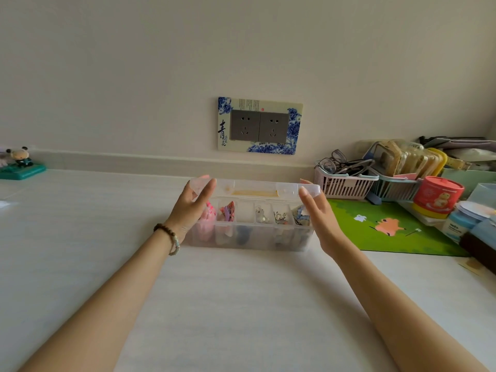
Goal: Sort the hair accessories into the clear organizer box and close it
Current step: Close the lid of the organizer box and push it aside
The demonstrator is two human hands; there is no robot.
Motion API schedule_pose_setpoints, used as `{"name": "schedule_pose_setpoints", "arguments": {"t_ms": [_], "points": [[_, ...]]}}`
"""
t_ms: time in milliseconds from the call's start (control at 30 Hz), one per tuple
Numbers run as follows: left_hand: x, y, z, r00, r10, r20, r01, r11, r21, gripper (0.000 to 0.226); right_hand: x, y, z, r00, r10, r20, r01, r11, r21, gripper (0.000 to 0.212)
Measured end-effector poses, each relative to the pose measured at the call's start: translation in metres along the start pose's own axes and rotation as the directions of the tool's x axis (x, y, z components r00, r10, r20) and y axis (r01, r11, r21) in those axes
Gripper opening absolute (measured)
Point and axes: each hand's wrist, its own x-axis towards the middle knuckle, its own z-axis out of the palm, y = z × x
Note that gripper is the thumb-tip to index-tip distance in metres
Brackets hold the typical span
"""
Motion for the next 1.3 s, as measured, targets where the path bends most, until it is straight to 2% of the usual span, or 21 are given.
{"name": "schedule_pose_setpoints", "arguments": {"t_ms": [67, 133, 200, 267, 333, 467, 600, 700, 833, 967, 1033, 1133, 1233, 1300], "points": [[0.0, 0.001, -0.004, 0.999, -0.034, 0.02, 0.033, 0.999, 0.005, 0.077, -0.002, -0.001, -0.002, 1.0, 0.012, -0.011, -0.012, 1.0, 0.0, 0.061], [0.0, 0.002, -0.009, 0.998, -0.056, 0.036, 0.056, 0.998, 0.01, 0.072, -0.003, 0.0, -0.004, 0.999, 0.021, -0.033, -0.021, 1.0, 0.009, 0.061], [-0.001, 0.001, -0.012, 0.997, -0.061, 0.051, 0.059, 0.998, 0.033, 0.059, -0.007, 0.001, -0.003, 0.998, 0.026, -0.05, -0.025, 1.0, 0.016, 0.059], [-0.001, 0.001, -0.014, 0.997, -0.051, 0.063, 0.046, 0.996, 0.081, 0.042, -0.011, 0.002, -0.003, 0.997, 0.028, -0.07, -0.027, 0.999, 0.022, 0.047], [-0.001, 0.0, -0.017, 0.996, -0.044, 0.08, 0.034, 0.991, 0.127, 0.035, -0.014, 0.004, -0.002, 0.997, 0.032, -0.076, -0.03, 0.999, 0.029, 0.037], [-0.001, -0.004, -0.022, 0.992, -0.038, 0.119, 0.011, 0.975, 0.222, 0.028, -0.019, 0.008, -0.002, 0.996, 0.028, -0.081, -0.026, 0.999, 0.031, 0.042], [-0.003, -0.005, -0.023, 0.99, -0.025, 0.136, -0.011, 0.966, 0.257, 0.044, -0.019, 0.011, 0.0, 0.996, 0.011, -0.083, -0.01, 1.0, 0.009, 0.03], [-0.005, -0.005, -0.026, 0.987, -0.055, 0.149, 0.017, 0.97, 0.244, 0.058, -0.021, 0.012, 0.002, 0.997, -0.022, -0.08, 0.021, 1.0, -0.019, 0.037], [-0.005, -0.004, -0.024, 0.985, -0.024, 0.169, -0.023, 0.962, 0.273, 0.046, -0.022, 0.013, 0.004, 0.994, -0.058, -0.089, 0.056, 0.998, -0.028, 0.047], [-0.006, -0.001, -0.025, 0.98, -0.041, 0.195, -0.017, 0.958, 0.288, 0.054, -0.025, 0.012, 0.006, 0.992, -0.082, -0.091, 0.078, 0.996, -0.049, 0.045], [-0.006, -0.001, -0.025, 0.981, -0.057, 0.184, 0.0, 0.955, 0.297, 0.068, -0.025, 0.01, 0.007, 0.995, -0.043, -0.093, 0.041, 0.999, -0.018, 0.042], [-0.005, -0.002, -0.024, 0.979, -0.139, 0.152, 0.084, 0.943, 0.321, 0.086, -0.027, 0.004, 0.008, 0.986, 0.089, -0.138, -0.089, 0.996, 0.006, 0.046], [-0.006, -0.007, -0.026, 0.956, -0.27, 0.117, 0.197, 0.882, 0.429, 0.086, -0.034, 0.0, 0.006, 0.955, 0.199, -0.218, -0.209, 0.978, -0.022, 0.049], [-0.008, -0.014, -0.028, 0.934, -0.326, 0.145, 0.263, 0.904, 0.337, 0.077, -0.038, 0.002, 0.005, 0.946, 0.255, -0.202, -0.26, 0.966, 0.0, 0.036]]}}
